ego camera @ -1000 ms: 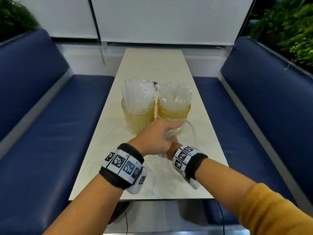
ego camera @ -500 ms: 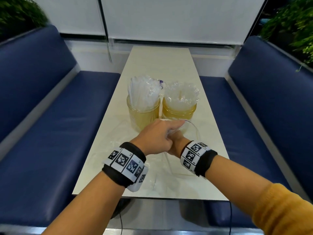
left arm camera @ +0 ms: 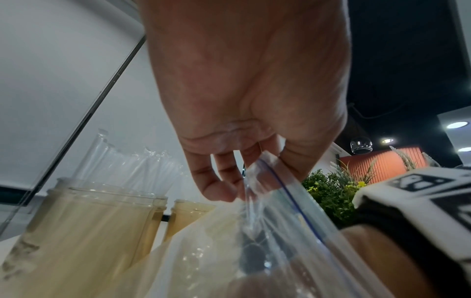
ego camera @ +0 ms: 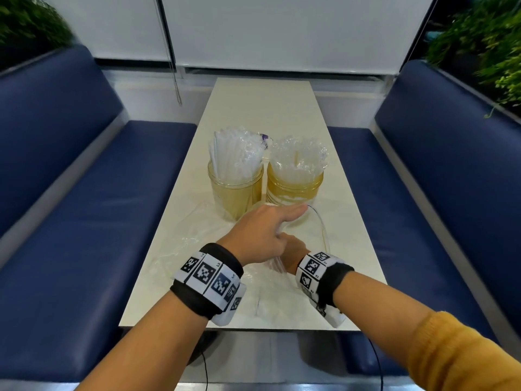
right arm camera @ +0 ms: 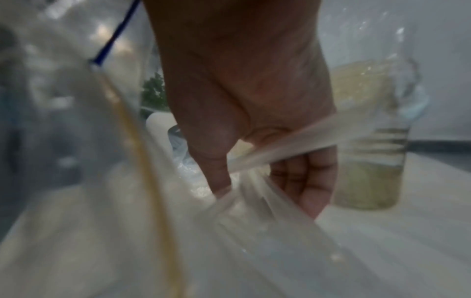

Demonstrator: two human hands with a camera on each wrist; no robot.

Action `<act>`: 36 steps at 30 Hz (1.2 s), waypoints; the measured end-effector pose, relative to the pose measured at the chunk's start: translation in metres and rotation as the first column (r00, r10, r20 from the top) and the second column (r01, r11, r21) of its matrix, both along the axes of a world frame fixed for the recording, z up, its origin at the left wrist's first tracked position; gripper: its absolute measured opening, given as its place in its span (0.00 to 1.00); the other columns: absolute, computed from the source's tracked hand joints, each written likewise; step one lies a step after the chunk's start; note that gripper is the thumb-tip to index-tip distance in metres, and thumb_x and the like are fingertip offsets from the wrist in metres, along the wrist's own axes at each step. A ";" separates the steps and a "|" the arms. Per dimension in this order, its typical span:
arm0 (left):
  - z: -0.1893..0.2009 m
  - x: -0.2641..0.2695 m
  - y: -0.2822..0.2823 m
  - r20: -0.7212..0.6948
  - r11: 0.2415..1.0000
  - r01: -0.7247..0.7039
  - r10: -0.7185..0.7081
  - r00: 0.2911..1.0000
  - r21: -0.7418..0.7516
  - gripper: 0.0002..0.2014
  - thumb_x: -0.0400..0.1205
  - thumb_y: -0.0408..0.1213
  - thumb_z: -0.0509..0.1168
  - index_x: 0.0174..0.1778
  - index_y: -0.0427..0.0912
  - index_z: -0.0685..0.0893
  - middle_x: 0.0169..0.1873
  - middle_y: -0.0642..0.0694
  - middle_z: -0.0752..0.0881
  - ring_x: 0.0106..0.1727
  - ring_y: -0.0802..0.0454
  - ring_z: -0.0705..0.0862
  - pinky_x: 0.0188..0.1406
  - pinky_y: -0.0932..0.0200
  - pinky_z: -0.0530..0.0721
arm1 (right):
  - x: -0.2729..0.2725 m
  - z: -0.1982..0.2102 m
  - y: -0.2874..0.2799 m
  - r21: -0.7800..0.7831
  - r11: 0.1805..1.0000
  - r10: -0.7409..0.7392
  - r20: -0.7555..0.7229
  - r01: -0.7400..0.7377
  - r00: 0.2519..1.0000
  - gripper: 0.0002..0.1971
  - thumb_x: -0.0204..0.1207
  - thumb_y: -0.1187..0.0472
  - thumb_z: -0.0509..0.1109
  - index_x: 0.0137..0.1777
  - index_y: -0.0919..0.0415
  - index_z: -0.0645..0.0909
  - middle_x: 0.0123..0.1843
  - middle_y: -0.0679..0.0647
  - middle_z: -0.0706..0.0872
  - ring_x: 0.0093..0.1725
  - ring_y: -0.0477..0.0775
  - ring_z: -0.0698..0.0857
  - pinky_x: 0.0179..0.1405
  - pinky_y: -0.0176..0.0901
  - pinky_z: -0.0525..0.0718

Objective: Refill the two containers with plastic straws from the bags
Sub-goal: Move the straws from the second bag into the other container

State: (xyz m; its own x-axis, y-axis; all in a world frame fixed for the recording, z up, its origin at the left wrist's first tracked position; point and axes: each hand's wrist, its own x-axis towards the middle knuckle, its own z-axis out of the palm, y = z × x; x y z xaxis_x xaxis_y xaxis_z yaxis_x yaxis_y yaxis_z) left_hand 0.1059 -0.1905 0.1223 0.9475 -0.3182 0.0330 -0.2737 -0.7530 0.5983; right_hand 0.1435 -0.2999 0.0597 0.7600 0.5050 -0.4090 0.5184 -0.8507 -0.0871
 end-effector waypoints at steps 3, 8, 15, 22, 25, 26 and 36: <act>-0.003 -0.002 0.004 -0.013 1.000 -0.003 0.003 1.000 -0.022 0.39 0.77 0.25 0.64 0.84 0.59 0.69 0.79 0.60 0.77 0.61 0.62 0.81 0.57 0.62 0.82 | 0.007 0.001 0.004 0.004 0.999 -0.046 0.013 0.046 0.999 0.21 0.90 0.62 0.59 0.80 0.69 0.69 0.77 0.65 0.76 0.76 0.63 0.78 0.71 0.52 0.75; -0.002 -0.002 0.003 0.018 1.000 0.009 -0.009 1.000 0.009 0.41 0.75 0.22 0.61 0.85 0.56 0.69 0.82 0.60 0.71 0.74 0.58 0.78 0.63 0.62 0.80 | 0.011 0.025 -0.006 0.134 0.989 -0.038 -0.200 0.066 0.979 0.19 0.86 0.67 0.64 0.76 0.70 0.76 0.75 0.67 0.79 0.75 0.66 0.78 0.73 0.54 0.75; -0.002 0.000 0.002 0.071 0.994 0.010 -0.018 0.997 0.113 0.45 0.76 0.21 0.58 0.87 0.59 0.61 0.85 0.66 0.63 0.68 0.53 0.76 0.55 0.62 0.74 | 0.001 0.015 -0.010 -0.118 0.992 0.004 -0.339 -0.047 0.941 0.44 0.79 0.33 0.67 0.87 0.59 0.58 0.80 0.60 0.75 0.75 0.66 0.77 0.74 0.61 0.76; 0.006 -0.005 0.002 0.084 0.998 0.001 -0.007 0.996 0.069 0.43 0.75 0.22 0.59 0.86 0.58 0.64 0.84 0.64 0.66 0.71 0.57 0.75 0.60 0.64 0.74 | -0.009 0.007 -0.014 -0.220 0.964 0.113 -0.181 -0.152 0.977 0.34 0.79 0.58 0.76 0.81 0.65 0.65 0.72 0.63 0.80 0.67 0.66 0.83 0.65 0.55 0.84; 0.008 -0.005 0.005 0.055 1.000 0.000 -0.001 0.998 0.022 0.40 0.75 0.25 0.62 0.84 0.58 0.70 0.83 0.62 0.70 0.67 0.60 0.76 0.65 0.61 0.75 | -0.010 0.011 -0.015 -0.222 0.961 0.141 -0.117 -0.164 0.983 0.26 0.81 0.58 0.72 0.76 0.65 0.70 0.68 0.63 0.82 0.64 0.66 0.85 0.60 0.53 0.85; 0.008 -0.005 0.006 0.056 0.999 -0.010 0.008 0.998 0.034 0.38 0.76 0.28 0.64 0.83 0.57 0.72 0.83 0.61 0.70 0.71 0.59 0.76 0.69 0.57 0.77 | -0.010 0.014 -0.015 -0.232 0.959 0.145 -0.094 -0.163 0.985 0.25 0.81 0.58 0.71 0.75 0.65 0.71 0.66 0.62 0.83 0.63 0.65 0.86 0.56 0.51 0.84; -0.017 0.004 -0.003 0.030 0.975 -0.195 0.193 0.981 0.106 0.47 0.59 0.63 0.83 0.76 0.59 0.76 0.71 0.57 0.79 0.72 0.51 0.74 0.69 0.47 0.78 | -0.004 0.107 -0.016 -0.414 0.877 0.368 0.250 -0.245 0.896 0.16 0.79 0.58 0.75 0.66 0.58 0.82 0.56 0.51 0.85 0.58 0.55 0.88 0.48 0.44 0.80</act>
State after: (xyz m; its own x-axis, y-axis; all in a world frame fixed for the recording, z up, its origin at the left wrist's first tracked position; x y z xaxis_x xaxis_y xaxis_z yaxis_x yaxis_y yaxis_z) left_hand 0.1100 -0.1936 0.1057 0.9910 -0.1313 0.0272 -0.1269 -0.8527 0.5068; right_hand 0.1390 -0.3158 0.1671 0.7090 0.5958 -0.3773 0.7049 -0.5823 0.4051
